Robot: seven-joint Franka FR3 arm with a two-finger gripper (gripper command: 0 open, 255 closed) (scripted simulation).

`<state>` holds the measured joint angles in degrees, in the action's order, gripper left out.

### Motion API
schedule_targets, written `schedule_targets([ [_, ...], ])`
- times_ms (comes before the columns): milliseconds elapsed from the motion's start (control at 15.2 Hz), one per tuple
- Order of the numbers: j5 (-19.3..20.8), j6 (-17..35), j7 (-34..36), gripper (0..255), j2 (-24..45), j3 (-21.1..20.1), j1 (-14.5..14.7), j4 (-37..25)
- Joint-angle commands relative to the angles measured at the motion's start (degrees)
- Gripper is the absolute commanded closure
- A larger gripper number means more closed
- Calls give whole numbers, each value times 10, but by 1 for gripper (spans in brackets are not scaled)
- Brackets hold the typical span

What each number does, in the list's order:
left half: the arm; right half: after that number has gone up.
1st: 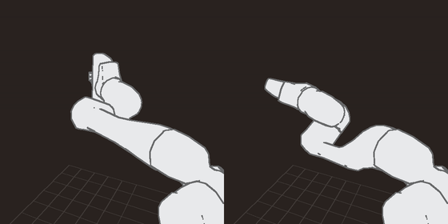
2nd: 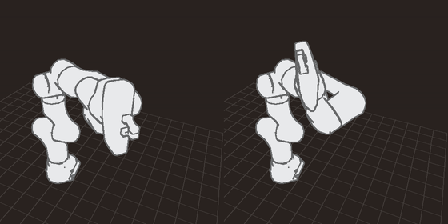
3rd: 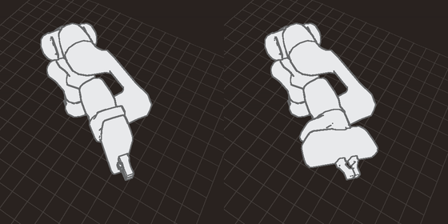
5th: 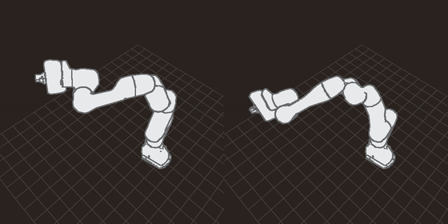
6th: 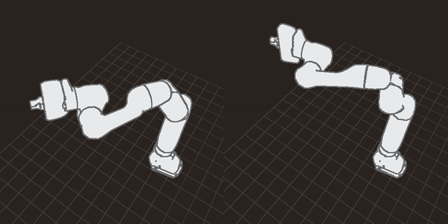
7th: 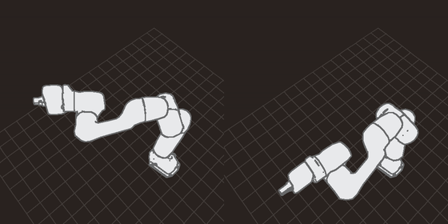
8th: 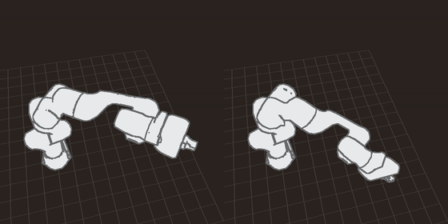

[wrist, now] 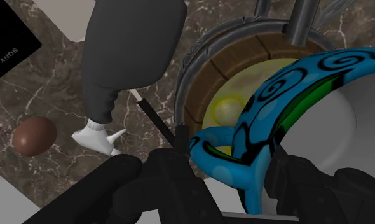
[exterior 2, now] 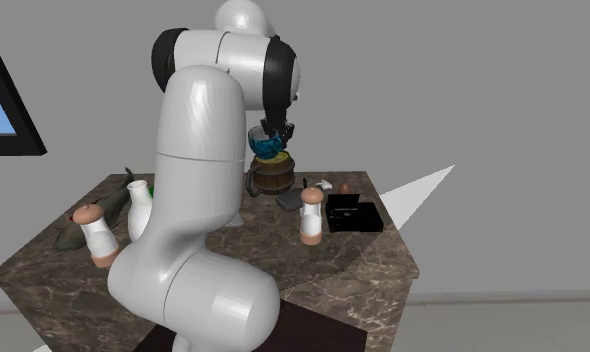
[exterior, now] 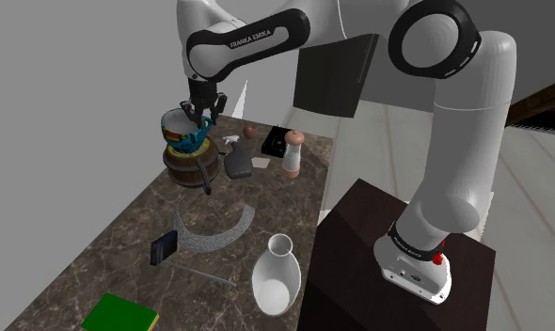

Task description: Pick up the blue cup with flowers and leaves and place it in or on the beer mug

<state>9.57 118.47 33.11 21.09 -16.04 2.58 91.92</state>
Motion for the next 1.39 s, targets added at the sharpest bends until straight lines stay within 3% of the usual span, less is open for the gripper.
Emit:
schedule_targets([
  [0,0,1,0,255,0,0,0,0],
  [264,0,1,0,255,0,0,0,0],
  [330,0,1,0,0,0,0,0,0],
  [660,0,1,0,0,0,0,0,0],
  [924,-9,-60,-6,0,-24,-4,0,-38],
  [1320,-9,-60,-6,0,-24,-4,0,-38],
])
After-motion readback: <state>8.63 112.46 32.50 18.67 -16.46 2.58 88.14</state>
